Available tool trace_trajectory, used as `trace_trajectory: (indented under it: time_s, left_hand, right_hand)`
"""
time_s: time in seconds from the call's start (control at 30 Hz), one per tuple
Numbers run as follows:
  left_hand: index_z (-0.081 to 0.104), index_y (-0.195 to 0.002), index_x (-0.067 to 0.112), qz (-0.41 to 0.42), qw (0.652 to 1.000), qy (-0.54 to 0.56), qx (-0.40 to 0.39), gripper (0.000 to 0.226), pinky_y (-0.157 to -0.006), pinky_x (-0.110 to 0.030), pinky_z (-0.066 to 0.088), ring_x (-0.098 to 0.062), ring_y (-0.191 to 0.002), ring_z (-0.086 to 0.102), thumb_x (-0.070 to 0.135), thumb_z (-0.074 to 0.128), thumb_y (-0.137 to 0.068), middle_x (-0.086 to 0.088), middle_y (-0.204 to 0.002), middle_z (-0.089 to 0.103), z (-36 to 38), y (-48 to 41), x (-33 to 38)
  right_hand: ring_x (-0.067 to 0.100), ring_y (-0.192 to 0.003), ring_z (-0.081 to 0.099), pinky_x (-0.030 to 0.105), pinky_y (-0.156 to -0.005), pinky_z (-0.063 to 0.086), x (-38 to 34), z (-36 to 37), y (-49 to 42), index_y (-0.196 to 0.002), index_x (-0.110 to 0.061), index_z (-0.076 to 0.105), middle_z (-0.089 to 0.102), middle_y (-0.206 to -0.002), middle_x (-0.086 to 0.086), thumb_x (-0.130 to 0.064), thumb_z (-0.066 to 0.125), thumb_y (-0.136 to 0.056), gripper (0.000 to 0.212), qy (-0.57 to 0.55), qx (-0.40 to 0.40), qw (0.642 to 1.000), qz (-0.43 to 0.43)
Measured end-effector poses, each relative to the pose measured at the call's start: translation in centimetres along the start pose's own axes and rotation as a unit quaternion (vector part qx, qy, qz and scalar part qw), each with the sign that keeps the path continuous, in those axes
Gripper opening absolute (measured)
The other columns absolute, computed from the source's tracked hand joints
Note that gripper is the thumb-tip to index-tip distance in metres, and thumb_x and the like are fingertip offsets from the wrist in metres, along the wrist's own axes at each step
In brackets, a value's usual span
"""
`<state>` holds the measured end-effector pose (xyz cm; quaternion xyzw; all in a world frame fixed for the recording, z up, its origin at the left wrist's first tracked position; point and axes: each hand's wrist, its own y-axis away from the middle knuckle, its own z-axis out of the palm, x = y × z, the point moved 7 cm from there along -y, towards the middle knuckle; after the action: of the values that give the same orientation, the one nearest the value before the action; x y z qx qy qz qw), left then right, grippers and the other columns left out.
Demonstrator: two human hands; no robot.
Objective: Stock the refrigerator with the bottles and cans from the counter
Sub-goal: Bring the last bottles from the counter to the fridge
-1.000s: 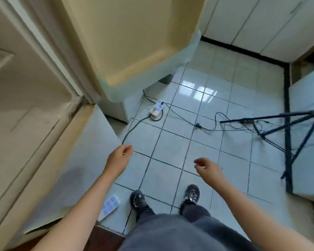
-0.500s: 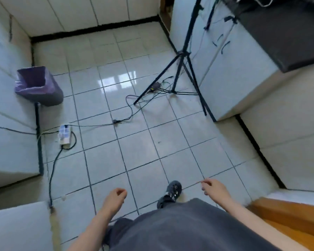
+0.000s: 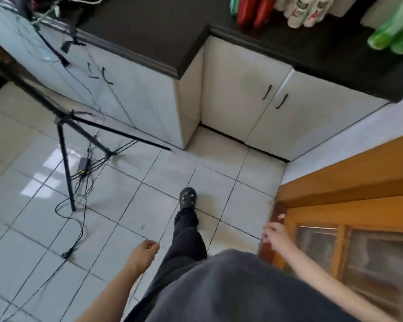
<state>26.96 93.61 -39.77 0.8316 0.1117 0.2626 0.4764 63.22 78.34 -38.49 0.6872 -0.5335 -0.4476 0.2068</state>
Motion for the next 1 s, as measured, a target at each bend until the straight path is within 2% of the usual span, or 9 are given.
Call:
trace_trajectory:
  time_s: [0.17,0.3,0.4,0.57,0.63,0.73,0.8,0.9,1.0]
  left_hand:
    - [0.044,-0.066,0.019,0.036,0.989,-0.132,-0.058,0.029,-0.059,-0.027,0.035,-0.020,-0.076,0.052,0.019,0.047,-0.095,-0.009,-0.084,0.057,-0.5,-7.3,11.5]
    - [0.052,-0.084,0.009,0.088,0.971,-0.209,-0.081,0.016,-0.067,-0.030,0.039,-0.023,-0.079,0.053,0.018,0.047,-0.096,-0.013,-0.090,0.061,-1.0,-12.4,25.1]
    - [0.051,-0.083,0.010,0.152,0.954,-0.247,-0.079,0.014,-0.072,-0.032,0.040,-0.022,-0.078,0.051,0.017,0.046,-0.095,-0.012,-0.084,0.057,-1.0,-14.4,36.2]
    - [0.054,-0.084,0.015,0.261,0.913,-0.298,-0.094,0.016,-0.071,-0.031,0.039,-0.027,-0.084,0.057,0.025,0.048,-0.096,-0.008,-0.081,0.057,2.0,-14.4,52.0]
    - [0.061,-0.100,0.015,0.298,0.905,-0.286,-0.106,0.018,-0.078,-0.031,0.043,-0.028,-0.092,0.061,0.028,0.049,-0.096,-0.006,-0.091,0.063,3.7,-13.5,56.6]
    - [0.059,-0.109,0.022,0.336,0.904,-0.233,-0.128,0.018,-0.092,-0.035,0.046,-0.022,-0.101,0.060,0.031,0.050,-0.096,-0.002,-0.107,0.064,6.2,-11.9,61.8]
    - [0.057,-0.107,0.028,0.364,0.900,-0.198,-0.136,0.013,-0.085,-0.029,0.045,-0.018,-0.102,0.060,0.030,0.050,-0.096,0.003,-0.107,0.064,7.8,-11.1,64.3]
    - [0.057,-0.104,0.031,0.397,0.900,-0.123,-0.131,0.012,-0.075,-0.018,0.043,-0.011,-0.098,0.062,0.028,0.050,-0.096,0.011,-0.101,0.064,9.5,-9.7,68.6]
    - [0.061,-0.100,0.030,0.433,0.896,-0.046,-0.085,0.011,-0.080,-0.023,0.047,-0.010,-0.096,0.062,0.025,0.052,-0.095,0.012,-0.097,0.066,10.0,-8.0,74.0]
  right_hand:
    - [0.021,-0.078,0.063,0.025,-0.056,0.041,2.0,-5.0,-3.3,-0.094,-0.018,0.060,0.063,-0.081,-0.002,-0.019,0.049,-0.096,0.011,-0.102,0.068,0.989,0.086]
    - [0.021,-0.084,0.062,0.039,-0.082,0.052,0.8,-9.7,-5.2,-0.087,-0.019,0.060,0.063,-0.083,0.000,-0.014,0.053,-0.093,0.010,-0.139,0.103,0.973,0.150]
    - [0.023,-0.094,0.062,0.039,-0.089,0.050,-1.4,-12.5,-6.9,-0.096,-0.020,0.059,0.063,-0.096,0.002,-0.017,0.053,-0.093,0.006,-0.151,0.122,0.969,0.154]
    - [0.010,-0.077,0.060,0.021,-0.059,0.044,-6.0,-16.5,-9.8,-0.096,-0.021,0.063,0.064,-0.085,-0.007,-0.023,0.052,-0.093,0.012,-0.198,0.170,0.955,0.140]
    - [0.010,-0.078,0.059,0.017,-0.058,0.040,-8.2,-18.4,-10.9,-0.092,-0.020,0.065,0.061,-0.081,-0.009,-0.021,0.052,-0.092,0.013,-0.191,0.185,0.956,0.121]
    - [0.015,-0.086,0.059,0.029,-0.075,0.047,-11.1,-21.7,-12.7,-0.091,-0.025,0.062,0.061,-0.088,-0.010,-0.020,0.052,-0.092,0.011,-0.215,0.198,0.952,0.094]
    - [0.016,-0.086,0.060,0.033,-0.080,0.049,-12.8,-24.2,-14.1,-0.095,-0.025,0.060,0.063,-0.093,-0.005,-0.021,0.051,-0.094,0.010,-0.245,0.198,0.946,0.074]
    - [0.012,-0.073,0.056,0.024,-0.064,0.045,-15.4,-29.1,-16.7,-0.103,-0.018,0.059,0.063,-0.102,0.002,-0.022,0.048,-0.096,0.014,-0.263,0.216,0.939,0.040]
    - [0.007,-0.089,0.053,0.019,-0.075,0.041,-19.0,-35.9,-19.2,-0.111,-0.024,0.058,0.057,-0.108,-0.008,-0.021,0.047,-0.097,0.018,-0.256,0.259,0.931,-0.014]
